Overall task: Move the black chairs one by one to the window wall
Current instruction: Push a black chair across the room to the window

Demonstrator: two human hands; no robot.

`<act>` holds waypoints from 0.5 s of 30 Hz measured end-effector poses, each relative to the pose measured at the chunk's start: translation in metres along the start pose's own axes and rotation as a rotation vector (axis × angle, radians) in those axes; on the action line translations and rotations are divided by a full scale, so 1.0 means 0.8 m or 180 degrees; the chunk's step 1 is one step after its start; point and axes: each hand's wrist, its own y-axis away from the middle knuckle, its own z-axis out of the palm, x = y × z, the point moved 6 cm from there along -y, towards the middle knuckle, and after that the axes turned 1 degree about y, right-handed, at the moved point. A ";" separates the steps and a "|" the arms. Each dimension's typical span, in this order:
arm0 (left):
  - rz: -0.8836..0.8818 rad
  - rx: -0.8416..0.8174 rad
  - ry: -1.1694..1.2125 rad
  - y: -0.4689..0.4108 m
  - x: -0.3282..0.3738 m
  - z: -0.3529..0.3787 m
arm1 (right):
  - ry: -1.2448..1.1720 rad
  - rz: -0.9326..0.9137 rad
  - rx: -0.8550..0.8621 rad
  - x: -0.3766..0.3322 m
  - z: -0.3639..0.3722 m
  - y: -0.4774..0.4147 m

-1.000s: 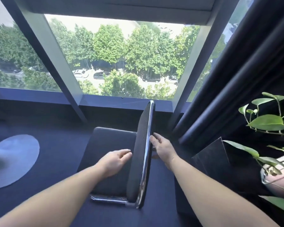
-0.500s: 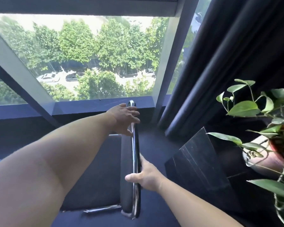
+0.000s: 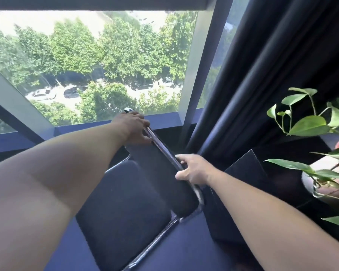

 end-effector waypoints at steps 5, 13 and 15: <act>-0.0384 0.0020 0.0106 0.006 -0.039 0.013 | 0.1082 0.0365 0.1000 -0.020 -0.035 -0.007; -0.0392 0.0098 0.0355 0.000 -0.042 0.031 | 0.1971 0.0574 0.1555 -0.018 0.000 -0.022; -0.0376 0.0084 0.0407 -0.003 -0.042 0.033 | 0.1891 0.0584 0.1419 -0.016 -0.006 -0.028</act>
